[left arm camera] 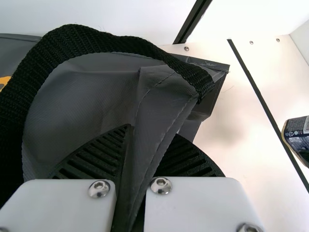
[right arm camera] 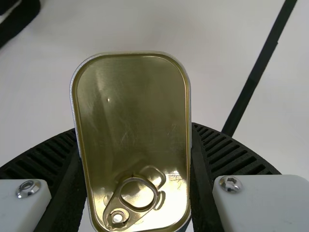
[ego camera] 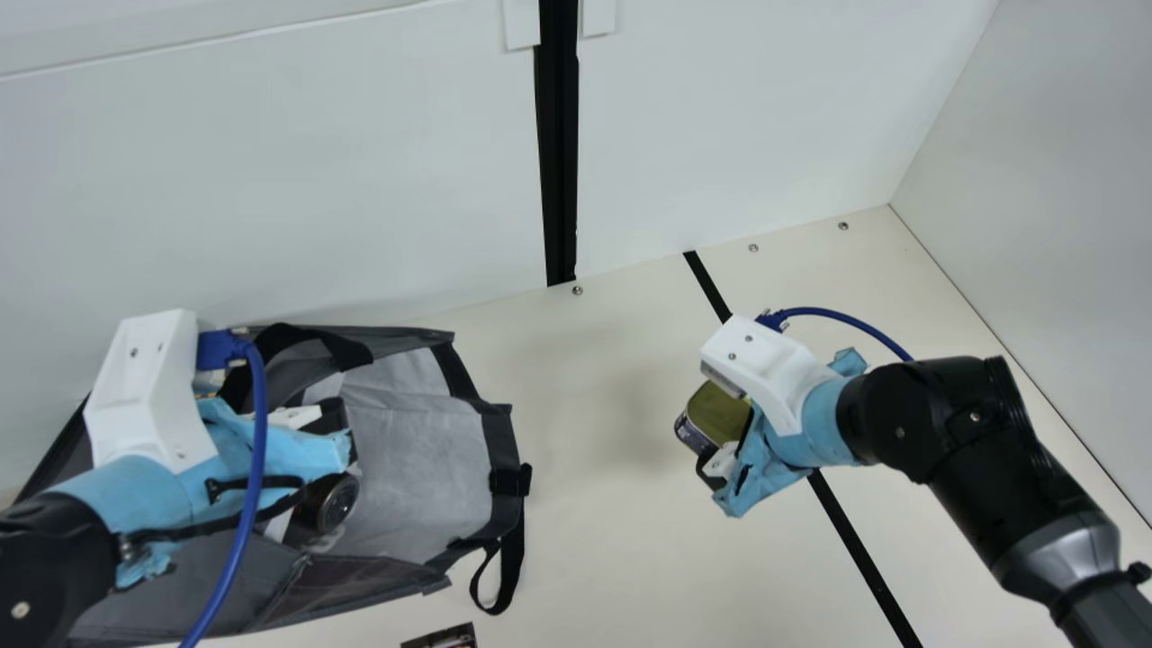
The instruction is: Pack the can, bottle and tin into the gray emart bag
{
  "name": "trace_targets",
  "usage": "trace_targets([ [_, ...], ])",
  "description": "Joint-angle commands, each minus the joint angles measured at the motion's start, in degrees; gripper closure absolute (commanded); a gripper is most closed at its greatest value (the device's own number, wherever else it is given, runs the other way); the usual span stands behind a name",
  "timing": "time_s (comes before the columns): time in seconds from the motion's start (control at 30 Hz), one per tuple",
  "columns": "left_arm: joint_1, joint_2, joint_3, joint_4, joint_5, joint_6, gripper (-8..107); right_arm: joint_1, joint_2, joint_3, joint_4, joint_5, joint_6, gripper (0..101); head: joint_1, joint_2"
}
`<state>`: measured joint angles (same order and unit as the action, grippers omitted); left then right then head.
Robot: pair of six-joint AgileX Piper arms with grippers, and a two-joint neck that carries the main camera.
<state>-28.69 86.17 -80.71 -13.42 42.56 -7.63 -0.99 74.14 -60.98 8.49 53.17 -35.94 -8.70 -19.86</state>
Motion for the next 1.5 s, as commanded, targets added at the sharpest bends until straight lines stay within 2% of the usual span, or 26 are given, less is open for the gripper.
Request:
trace_targets([
  [0.0,0.0,0.0,0.0,0.0,0.0,0.0,89,0.93,-0.22,0.12,-0.17,0.09,0.53,101,-1.3,-0.14],
  [0.87,0.0,0.0,0.0,0.0,0.0,0.0,89,13.2,-1.8,0.92,0.24,0.43,3.24,101,-1.3,-0.14],
  [1.47,0.0,0.0,0.0,0.0,0.0,0.0,89,16.53,-0.07,1.06,4.81,-1.44,-1.06,101,-1.3,-0.14],
])
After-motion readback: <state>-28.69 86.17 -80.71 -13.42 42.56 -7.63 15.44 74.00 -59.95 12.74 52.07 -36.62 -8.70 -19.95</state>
